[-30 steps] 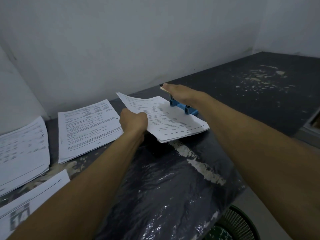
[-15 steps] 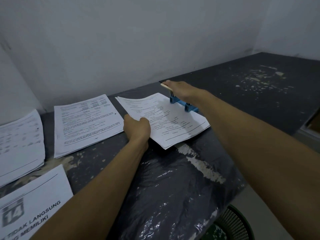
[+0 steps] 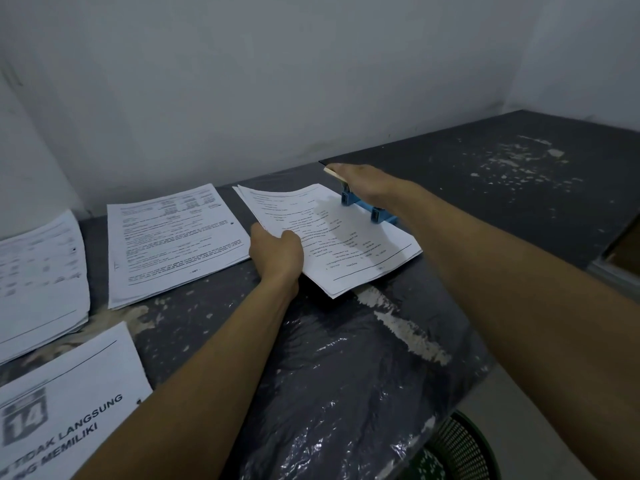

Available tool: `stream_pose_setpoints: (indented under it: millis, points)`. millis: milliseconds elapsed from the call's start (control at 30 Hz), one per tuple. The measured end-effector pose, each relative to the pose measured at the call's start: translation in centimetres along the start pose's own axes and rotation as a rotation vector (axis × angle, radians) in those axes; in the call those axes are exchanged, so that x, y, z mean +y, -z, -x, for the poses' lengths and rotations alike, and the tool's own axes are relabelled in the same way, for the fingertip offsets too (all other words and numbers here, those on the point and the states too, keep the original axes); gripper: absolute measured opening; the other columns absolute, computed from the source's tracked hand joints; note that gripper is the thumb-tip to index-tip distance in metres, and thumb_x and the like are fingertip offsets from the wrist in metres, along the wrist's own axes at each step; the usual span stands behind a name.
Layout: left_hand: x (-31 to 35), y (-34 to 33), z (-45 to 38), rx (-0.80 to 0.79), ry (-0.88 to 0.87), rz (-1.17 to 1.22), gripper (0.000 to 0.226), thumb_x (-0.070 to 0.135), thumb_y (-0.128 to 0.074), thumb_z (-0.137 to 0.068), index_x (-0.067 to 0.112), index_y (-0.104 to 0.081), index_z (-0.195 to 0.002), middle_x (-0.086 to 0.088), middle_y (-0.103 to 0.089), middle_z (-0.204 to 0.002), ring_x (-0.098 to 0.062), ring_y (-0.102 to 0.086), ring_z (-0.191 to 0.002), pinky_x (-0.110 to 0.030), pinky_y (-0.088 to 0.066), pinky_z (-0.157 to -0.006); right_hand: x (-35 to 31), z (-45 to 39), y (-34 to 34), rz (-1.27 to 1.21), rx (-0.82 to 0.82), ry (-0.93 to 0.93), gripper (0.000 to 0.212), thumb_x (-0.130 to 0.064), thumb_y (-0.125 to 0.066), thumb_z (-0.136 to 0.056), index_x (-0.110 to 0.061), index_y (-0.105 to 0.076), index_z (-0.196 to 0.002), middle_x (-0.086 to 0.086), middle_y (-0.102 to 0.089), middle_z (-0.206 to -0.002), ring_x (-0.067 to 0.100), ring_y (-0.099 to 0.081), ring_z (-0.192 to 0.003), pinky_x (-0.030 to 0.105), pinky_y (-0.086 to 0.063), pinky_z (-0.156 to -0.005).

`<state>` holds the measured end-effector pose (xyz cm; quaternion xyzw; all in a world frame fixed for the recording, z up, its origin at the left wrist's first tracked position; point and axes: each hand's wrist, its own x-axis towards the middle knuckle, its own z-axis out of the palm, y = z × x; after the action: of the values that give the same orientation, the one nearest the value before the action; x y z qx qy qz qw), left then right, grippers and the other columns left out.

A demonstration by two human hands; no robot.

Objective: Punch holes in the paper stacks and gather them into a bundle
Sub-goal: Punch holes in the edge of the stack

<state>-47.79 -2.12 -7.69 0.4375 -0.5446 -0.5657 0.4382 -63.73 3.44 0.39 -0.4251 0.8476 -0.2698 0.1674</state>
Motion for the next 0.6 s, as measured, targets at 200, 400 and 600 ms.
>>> stream_pose_setpoints:
  millis: [200,400,600]
  points:
    - [-0.1,0.0,0.0,-0.006,-0.006,-0.015,0.031,0.003,-0.049,-0.092,0.012,-0.054,-0.122,0.005,-0.059,-0.112,-0.008,-0.056,-0.084,-0.015,-0.041,-0.058,0.2,0.3,-0.8,-0.01,0.025,-0.021,0.047,-0.032,-0.024,-0.108,-0.022,-0.024,-0.155,0.015,-0.027,-0.159,0.04,-0.037,-0.136,0.047,-0.031,-0.105]
    - [-0.2,-0.1,-0.1,-0.005,-0.016,-0.037,0.031,0.002,-0.049,-0.092,0.011,-0.054,-0.121,0.006,-0.058,-0.112,-0.001,-0.052,-0.078,-0.012,-0.038,-0.055,-0.3,1.2,-1.5,0.129,0.027,0.051,0.053,-0.043,-0.012,-0.106,-0.028,-0.025,-0.155,0.003,-0.023,-0.162,0.03,-0.025,-0.145,0.047,-0.025,-0.111]
    - [-0.2,0.0,-0.1,-0.005,-0.029,-0.044,0.033,0.002,-0.048,-0.091,0.011,-0.054,-0.123,0.006,-0.058,-0.112,-0.001,-0.053,-0.08,-0.01,-0.038,-0.054,-0.1,1.2,-2.1,0.23,0.072,0.111,0.052,-0.036,-0.011,-0.108,-0.022,-0.026,-0.156,0.0,-0.022,-0.163,0.023,-0.018,-0.15,0.048,-0.018,-0.117]
